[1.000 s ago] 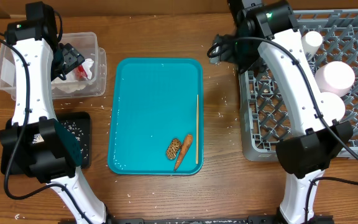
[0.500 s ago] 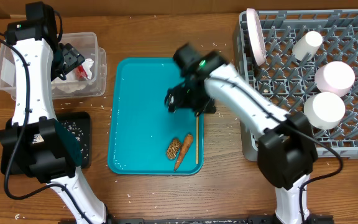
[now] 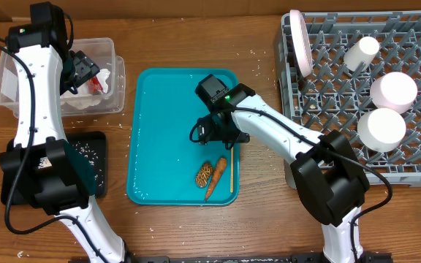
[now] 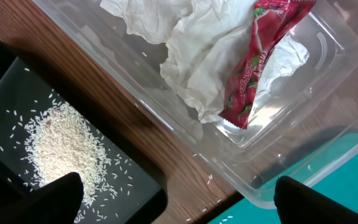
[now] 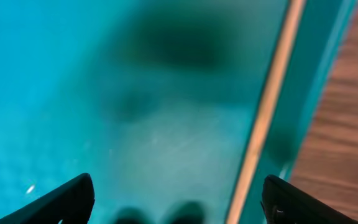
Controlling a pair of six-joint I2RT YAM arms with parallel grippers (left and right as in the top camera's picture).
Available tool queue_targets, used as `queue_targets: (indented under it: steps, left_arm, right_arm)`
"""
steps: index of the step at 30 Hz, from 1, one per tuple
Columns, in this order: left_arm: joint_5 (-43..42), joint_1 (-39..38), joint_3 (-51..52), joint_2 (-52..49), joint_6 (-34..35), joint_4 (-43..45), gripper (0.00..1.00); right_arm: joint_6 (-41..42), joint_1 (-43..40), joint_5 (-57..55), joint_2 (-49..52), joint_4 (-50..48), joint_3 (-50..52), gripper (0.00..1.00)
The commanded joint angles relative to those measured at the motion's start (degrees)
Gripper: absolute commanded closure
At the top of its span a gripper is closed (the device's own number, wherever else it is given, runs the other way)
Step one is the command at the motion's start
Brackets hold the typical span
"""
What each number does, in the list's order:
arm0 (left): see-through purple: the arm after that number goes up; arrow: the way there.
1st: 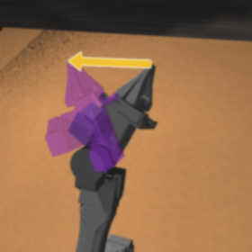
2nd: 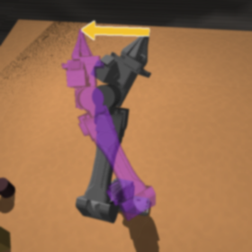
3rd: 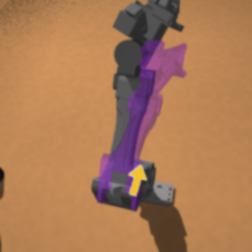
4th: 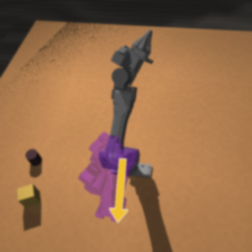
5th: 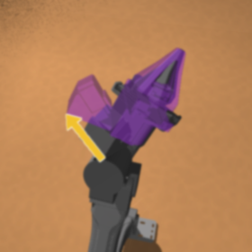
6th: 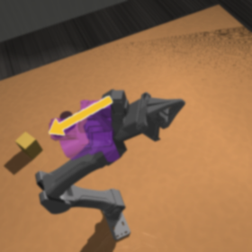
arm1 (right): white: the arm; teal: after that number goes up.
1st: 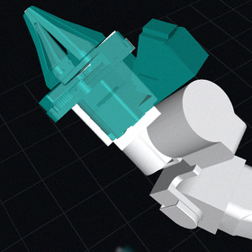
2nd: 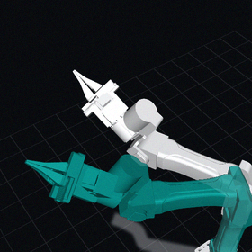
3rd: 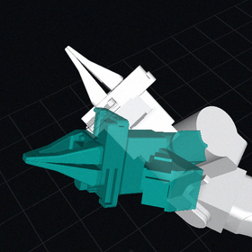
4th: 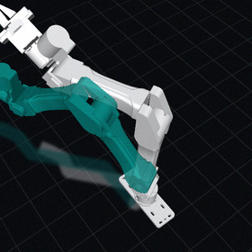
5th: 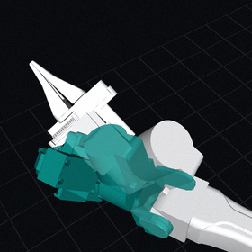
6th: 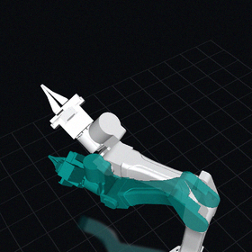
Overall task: Sort waste into correct bins and load items into the dishwasher
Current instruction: 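Move right gripper to the wooden chopstick on tray and grasp it, then carry chopstick right and insert it upright into the rack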
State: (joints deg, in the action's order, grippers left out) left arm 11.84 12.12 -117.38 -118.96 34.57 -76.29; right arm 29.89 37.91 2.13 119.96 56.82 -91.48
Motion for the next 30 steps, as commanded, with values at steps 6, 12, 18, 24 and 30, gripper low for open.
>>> queue_targets:
  steps: [6,12,18,24,30]
  left_arm:
    - [0.59,0.13,-0.44,0.87,0.15,0.07,0.0]
    - [0.59,0.13,-0.44,0.87,0.15,0.07,0.0]
    - [0.59,0.13,-0.44,0.87,0.15,0.07,0.0]
    - [0.59,0.13,-0.44,0.87,0.15,0.07,0.0]
    - [0.59,0.13,-0.44,0.87,0.15,0.07,0.0]
  right_arm:
    - [0.39,-0.04,-4.83,0.66,-1.49,0.37,0.14]
    - [0.39,-0.02,-4.15,2.34,-2.45,0.37,0.15]
    - [0.39,-0.02,-4.02,4.63,-2.64,0.39,0.17]
    - [0.46,0.02,-3.98,7.1,-2.51,0.39,0.3]
    - [1.57,0.74,-4.0,7.5,-1.75,-0.39,0.57]
